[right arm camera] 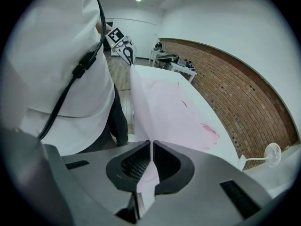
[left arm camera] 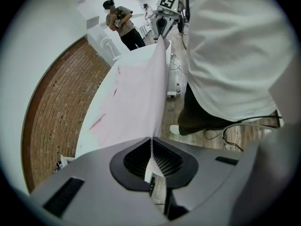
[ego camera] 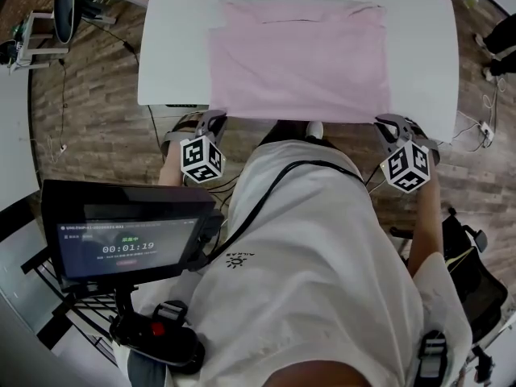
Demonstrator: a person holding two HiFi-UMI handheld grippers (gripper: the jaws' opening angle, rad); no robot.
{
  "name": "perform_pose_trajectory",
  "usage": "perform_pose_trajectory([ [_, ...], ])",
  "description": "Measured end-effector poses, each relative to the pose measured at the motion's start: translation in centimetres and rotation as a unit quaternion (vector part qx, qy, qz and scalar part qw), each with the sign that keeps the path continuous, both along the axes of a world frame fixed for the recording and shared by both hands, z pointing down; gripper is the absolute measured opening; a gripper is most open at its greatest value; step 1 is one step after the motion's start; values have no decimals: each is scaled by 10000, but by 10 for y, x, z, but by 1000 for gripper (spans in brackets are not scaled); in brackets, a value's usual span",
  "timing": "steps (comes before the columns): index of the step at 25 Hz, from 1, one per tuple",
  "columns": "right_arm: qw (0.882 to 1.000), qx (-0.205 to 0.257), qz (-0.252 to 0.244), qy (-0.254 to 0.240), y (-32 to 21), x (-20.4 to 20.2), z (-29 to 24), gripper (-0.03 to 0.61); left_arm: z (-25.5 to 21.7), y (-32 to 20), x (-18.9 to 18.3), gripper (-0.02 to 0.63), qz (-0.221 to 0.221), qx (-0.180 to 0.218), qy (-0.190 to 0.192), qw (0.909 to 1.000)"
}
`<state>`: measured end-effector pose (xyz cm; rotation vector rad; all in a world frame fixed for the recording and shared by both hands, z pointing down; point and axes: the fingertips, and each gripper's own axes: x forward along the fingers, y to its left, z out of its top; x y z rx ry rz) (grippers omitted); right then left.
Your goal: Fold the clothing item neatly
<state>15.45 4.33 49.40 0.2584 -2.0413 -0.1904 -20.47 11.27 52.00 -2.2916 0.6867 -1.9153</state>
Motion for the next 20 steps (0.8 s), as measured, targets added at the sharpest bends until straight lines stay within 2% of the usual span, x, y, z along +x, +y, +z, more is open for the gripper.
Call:
perform_pose_trajectory([
  [4,9998,195,36,92,-19,15,-12,21,-13,-21,13,17,243,-10,-21,9997],
  [11,9974,688,68,195,-54,18,-29,21,-33,-62,15,17,624,318,-125,9975],
  [20,9946,983,157,293,-79,31,-44,21,-48,-99,26,17,1022,493,-270,9932],
])
